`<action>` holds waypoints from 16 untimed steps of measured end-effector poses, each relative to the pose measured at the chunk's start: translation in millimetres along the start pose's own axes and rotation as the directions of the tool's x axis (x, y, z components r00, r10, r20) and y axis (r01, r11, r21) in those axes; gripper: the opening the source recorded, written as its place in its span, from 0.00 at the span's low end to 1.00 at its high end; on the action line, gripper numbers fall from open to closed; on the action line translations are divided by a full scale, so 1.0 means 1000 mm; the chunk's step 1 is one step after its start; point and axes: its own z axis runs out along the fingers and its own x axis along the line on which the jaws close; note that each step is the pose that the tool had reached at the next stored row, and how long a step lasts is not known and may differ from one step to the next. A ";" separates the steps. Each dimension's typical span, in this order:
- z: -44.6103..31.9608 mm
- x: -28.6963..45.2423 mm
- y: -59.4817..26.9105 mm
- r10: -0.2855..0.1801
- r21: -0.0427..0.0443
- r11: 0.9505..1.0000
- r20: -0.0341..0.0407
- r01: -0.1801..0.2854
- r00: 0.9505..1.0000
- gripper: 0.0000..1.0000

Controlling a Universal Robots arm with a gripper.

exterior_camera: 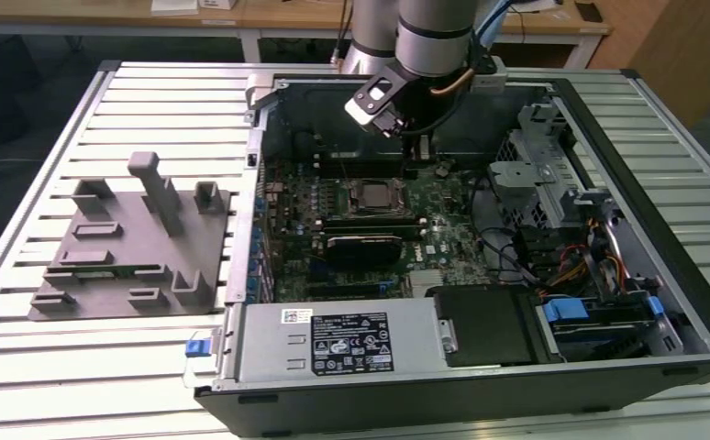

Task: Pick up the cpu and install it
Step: 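Close the cpu cover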

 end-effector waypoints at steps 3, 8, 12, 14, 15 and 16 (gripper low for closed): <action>0.0001 0.0000 -0.0002 0.000 0.002 1.000 0.000 0.000 1.000 0.11; 0.0001 0.0000 0.0000 0.000 0.023 1.000 0.001 0.000 1.000 0.11; 0.0015 -0.0002 -0.0023 0.000 0.023 1.000 0.000 0.000 1.000 0.11; 0.0031 -0.0009 -0.0048 0.000 0.023 1.000 0.000 0.000 1.000 0.11; 0.0039 -0.0013 -0.0061 0.000 0.023 1.000 0.001 0.000 1.000 0.11; 0.0047 -0.0017 -0.0076 0.000 0.023 1.000 0.001 0.000 1.000 0.11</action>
